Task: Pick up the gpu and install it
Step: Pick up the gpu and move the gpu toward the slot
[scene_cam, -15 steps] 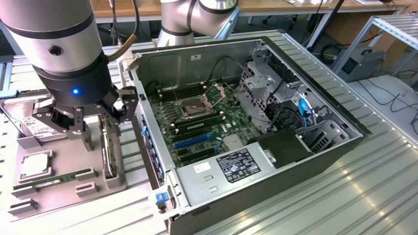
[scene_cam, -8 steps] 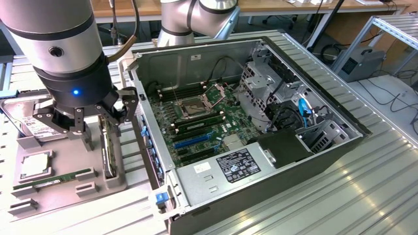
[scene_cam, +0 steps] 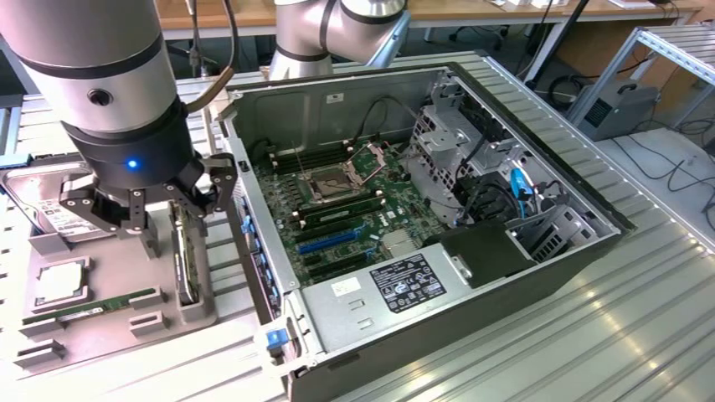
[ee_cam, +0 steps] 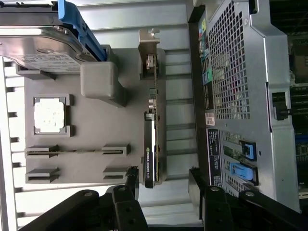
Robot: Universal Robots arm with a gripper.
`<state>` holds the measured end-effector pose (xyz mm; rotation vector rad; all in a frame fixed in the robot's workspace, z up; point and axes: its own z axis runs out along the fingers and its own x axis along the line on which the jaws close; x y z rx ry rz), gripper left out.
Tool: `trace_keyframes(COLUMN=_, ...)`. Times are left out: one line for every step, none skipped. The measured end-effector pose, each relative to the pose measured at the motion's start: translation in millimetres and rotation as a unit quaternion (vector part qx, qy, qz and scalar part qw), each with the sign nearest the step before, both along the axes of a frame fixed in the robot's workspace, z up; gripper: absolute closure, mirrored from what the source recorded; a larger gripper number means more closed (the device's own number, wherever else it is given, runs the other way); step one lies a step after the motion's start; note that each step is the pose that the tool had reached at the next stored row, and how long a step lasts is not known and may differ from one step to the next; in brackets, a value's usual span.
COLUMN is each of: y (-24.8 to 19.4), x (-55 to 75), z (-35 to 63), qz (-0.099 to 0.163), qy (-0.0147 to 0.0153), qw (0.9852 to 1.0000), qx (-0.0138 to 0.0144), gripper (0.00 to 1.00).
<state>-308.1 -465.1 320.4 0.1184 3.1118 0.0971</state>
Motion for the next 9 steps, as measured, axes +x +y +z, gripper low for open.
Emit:
trace_keyframes(y=0.0, x=0.0, z=-1.0, qz=0.000, qy=0.0000, qw=1.0000, qx=0.0000, gripper=0.46)
trace_keyframes(y=0.0, x=0.0, z=-1.8, qz=0.000, qy=0.0000, qw=1.0000, qx=0.0000, gripper=0.46)
trace_keyframes(y=0.0, x=0.0, z=-3.1, qz=0.000, qy=0.0000, qw=1.0000, qx=0.0000, gripper=0.46)
trace_keyframes(y=0.0, x=0.0, z=-5.3, qz=0.000, qy=0.0000, qw=1.0000, qx=0.0000, gripper=0.46)
trace_keyframes(y=0.0, x=0.0, z=-7.0, qz=0.000, qy=0.0000, qw=1.0000, qx=0.0000, gripper=0.46)
trace_keyframes(y=0.0, x=0.0, z=-10.4, qz=0.000, qy=0.0000, qw=1.0000, qx=0.0000, gripper=0.46)
trace_keyframes(y=0.0, x=0.0, z=-12.8, qz=0.000, qy=0.0000, qw=1.0000, qx=0.0000, gripper=0.46)
trace_keyframes(y=0.0, x=0.0, z=-15.6, qz=0.000, qy=0.0000, qw=1.0000, qx=0.0000, gripper=0.46)
trace_keyframes(y=0.0, x=0.0, z=-18.2, qz=0.000, qy=0.0000, qw=1.0000, qx=0.0000, gripper=0.46)
